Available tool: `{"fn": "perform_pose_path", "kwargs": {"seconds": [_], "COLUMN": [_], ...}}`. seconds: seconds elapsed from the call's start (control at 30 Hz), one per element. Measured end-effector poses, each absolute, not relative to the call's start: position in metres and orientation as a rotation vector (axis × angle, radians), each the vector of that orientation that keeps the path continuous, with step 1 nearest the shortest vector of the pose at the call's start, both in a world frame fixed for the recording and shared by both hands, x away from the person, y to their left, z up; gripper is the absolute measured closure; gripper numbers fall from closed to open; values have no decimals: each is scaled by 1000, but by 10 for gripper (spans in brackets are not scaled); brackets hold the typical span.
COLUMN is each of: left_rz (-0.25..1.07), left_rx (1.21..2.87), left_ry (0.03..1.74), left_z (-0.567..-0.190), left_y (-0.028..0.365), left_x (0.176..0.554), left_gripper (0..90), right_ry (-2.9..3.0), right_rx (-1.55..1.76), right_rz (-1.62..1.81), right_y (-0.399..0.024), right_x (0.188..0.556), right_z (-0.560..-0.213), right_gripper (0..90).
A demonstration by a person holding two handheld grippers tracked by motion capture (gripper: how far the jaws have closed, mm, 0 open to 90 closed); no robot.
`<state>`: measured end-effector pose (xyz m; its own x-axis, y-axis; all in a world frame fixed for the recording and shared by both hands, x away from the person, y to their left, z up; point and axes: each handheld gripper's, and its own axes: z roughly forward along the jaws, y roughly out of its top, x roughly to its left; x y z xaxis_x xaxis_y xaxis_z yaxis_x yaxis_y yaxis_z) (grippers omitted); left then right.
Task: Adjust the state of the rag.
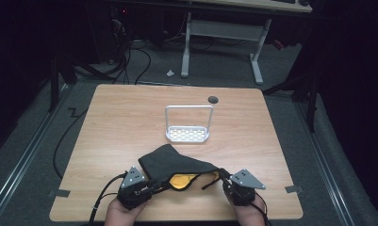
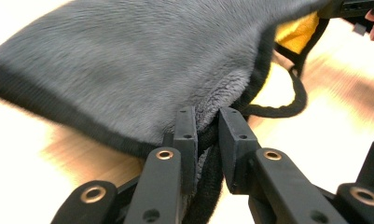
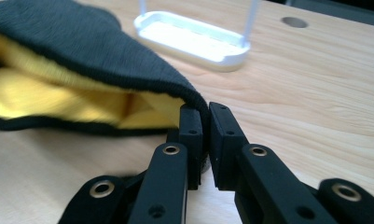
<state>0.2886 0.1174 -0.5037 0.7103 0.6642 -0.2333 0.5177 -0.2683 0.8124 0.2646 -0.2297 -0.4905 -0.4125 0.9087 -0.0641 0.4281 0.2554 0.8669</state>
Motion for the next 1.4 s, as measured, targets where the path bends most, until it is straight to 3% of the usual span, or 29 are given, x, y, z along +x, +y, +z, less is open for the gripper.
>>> {"fn": "perform_pose_path", "kwargs": {"seconds": [0.17, 0.37, 0.47, 0.57, 0.67, 1.0, 1.17, 1.4], "left_rz": [192, 168, 161, 147, 145, 139, 144, 162], "left_rx": [1932, 1946, 1957, 1981, 1994, 2032, 2048, 2087], "left_ry": [888, 925, 938, 931, 919, 920, 906, 895], "left_z": [-503, -511, -513, -516, -518, -524, -524, -527], "left_y": [116, 116, 118, 116, 111, 105, 99, 95], "left_x": [288, 290, 292, 292, 290, 292, 292, 288], "left_gripper": [764, 623, 590, 580, 575, 583, 582, 638], "right_ry": [1915, 1894, 1900, 1896, 1892, 1897, 1937, 2180], "right_rx": [1223, 1301, 1373, 1381, 1370, 1344, 1274, 1055], "right_rz": [1073, 985, 979, 1007, 1038, 1093, 1159, 1169], "right_y": [-242, -257, -268, -270, -267, -260, -240, -168], "right_x": [267, 278, 283, 279, 272, 264, 259, 261], "right_z": [-485, -493, -498, -495, -490, -484, -477, -490], "right_gripper": [848, 835, 744, 635, 593, 561, 553, 539]}}
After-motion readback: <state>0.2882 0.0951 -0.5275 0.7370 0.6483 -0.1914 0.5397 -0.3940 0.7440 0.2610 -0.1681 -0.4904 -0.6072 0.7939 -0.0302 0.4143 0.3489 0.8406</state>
